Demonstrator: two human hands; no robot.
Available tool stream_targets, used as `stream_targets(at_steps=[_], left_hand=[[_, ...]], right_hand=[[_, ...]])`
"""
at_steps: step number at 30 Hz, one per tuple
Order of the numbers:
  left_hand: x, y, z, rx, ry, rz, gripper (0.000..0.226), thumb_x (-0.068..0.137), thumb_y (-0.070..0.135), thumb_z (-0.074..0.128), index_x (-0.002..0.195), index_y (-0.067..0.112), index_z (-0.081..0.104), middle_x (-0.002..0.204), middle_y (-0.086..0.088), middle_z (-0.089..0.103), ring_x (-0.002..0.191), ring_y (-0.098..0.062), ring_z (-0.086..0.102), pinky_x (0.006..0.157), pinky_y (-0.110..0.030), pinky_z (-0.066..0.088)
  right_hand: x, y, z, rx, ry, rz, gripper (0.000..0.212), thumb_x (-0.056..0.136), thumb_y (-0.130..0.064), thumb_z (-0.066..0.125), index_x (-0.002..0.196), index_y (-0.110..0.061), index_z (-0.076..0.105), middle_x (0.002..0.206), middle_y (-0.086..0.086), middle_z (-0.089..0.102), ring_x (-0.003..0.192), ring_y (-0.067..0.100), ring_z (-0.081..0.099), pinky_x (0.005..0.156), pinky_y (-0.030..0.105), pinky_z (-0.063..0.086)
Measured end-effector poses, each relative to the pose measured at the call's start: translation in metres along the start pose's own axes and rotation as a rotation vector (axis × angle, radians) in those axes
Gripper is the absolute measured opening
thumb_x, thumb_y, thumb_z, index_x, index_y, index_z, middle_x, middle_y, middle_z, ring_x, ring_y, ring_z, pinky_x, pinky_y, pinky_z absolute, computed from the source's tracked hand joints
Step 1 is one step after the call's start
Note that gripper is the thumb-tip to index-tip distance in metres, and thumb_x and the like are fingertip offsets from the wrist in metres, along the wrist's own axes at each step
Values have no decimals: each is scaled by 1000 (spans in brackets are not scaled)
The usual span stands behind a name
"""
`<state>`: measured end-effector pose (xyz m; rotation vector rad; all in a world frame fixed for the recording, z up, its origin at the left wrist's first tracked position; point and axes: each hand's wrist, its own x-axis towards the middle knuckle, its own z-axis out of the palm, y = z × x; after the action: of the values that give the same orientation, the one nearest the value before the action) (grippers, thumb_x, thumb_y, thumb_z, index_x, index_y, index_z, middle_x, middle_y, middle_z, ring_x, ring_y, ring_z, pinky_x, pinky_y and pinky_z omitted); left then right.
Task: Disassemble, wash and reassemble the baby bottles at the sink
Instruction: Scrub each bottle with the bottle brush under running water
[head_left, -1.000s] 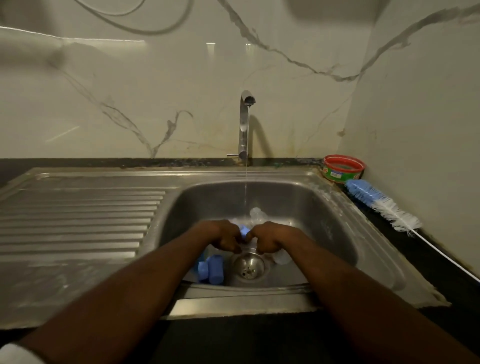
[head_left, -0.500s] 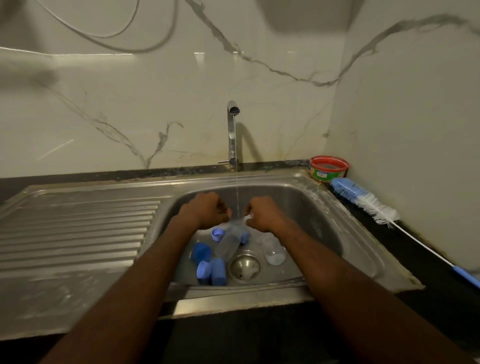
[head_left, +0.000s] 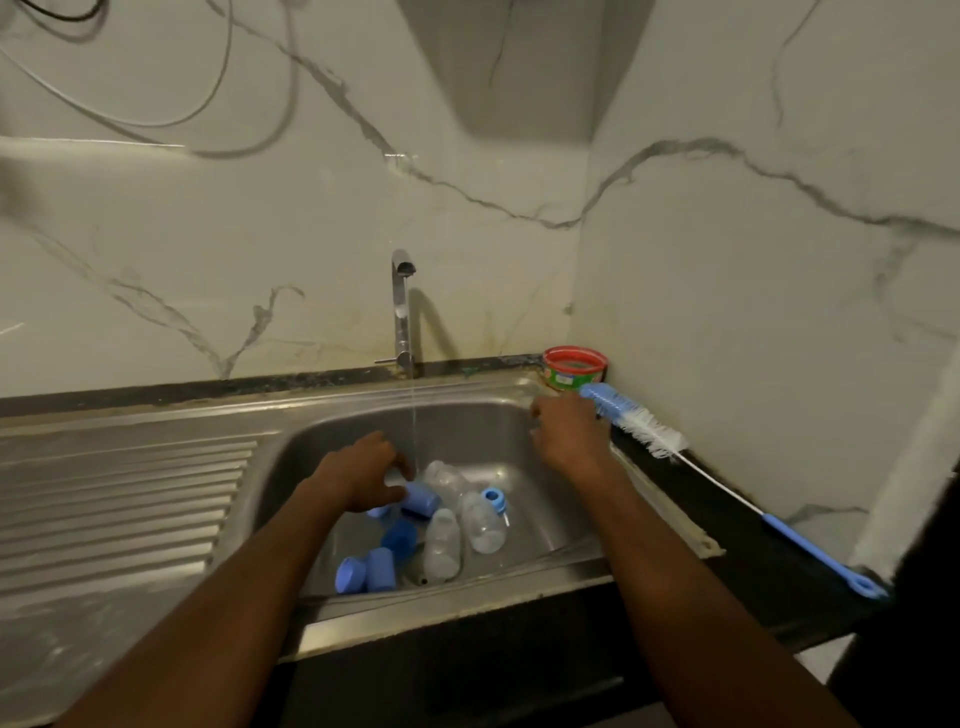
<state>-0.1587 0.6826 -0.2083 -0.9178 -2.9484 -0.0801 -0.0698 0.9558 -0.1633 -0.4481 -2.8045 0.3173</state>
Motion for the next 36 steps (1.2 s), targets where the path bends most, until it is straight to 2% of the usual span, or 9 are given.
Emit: stream_targets(at_steps=[4,7,14,18,21,26,29,32,36], left_hand=[[2,2,-1,6,-8,4,33,88,56,66,119,46,60,126,9,47,111,-10,51,97,-37,50],[4,1,-1,18,27,-52,34,91,54,65,121,40,62,124,8,52,113,-12,54,97,-34,50],[3,-2,0,-13,5,-173,33,90,52,66,116,32,65,118,6,62,108,-16,61,93,-36,52],[6,-2,3,5,44,-232,25,91,46,66,110,29,66,111,3,67,99,-16,63,87,-33,52],[8,0,7,3,7,-217,27,91,47,66,112,29,66,110,4,67,99,-15,63,89,-34,52],[14,15,15,46,-59,-174,28,93,49,63,115,33,67,114,4,66,100,-15,62,88,-33,51],[17,28,20,99,-77,-121,32,92,54,63,118,35,65,116,4,64,105,-16,61,85,-34,47],[22,44,24,133,-99,-19,35,92,54,62,123,37,61,118,4,64,106,-17,61,91,-38,50],[21,53,29,168,-338,211,68,88,38,70,146,44,36,145,1,43,131,-23,45,104,-45,45]], right_hand=[[-3,30,-23,-148,161,300,34,96,-20,60,130,-21,57,134,13,51,126,35,43,104,51,36],[-5,40,-27,-178,74,510,36,95,-32,62,129,-22,56,131,15,53,123,36,44,101,50,38],[0,58,-21,-189,19,607,42,89,-36,62,127,-19,56,131,18,52,120,38,46,101,49,39],[2,47,-26,-80,113,466,35,98,-32,55,128,-14,57,125,15,59,114,35,58,89,41,47],[-5,19,-41,-1,276,235,31,104,-32,46,129,-18,57,121,11,63,108,34,63,84,39,46],[-12,-37,-14,-19,77,-202,30,99,-47,48,113,-30,68,108,1,71,96,24,67,86,40,53],[-5,-39,9,-72,-31,-209,31,99,-43,55,120,-24,67,116,2,69,104,23,66,82,30,46],[0,-27,13,-142,-96,-172,36,92,-35,67,124,-20,62,120,1,67,105,21,64,77,30,42],[5,-18,13,-34,-125,-129,59,77,-40,78,126,-19,54,114,1,64,96,18,59,77,31,47]])
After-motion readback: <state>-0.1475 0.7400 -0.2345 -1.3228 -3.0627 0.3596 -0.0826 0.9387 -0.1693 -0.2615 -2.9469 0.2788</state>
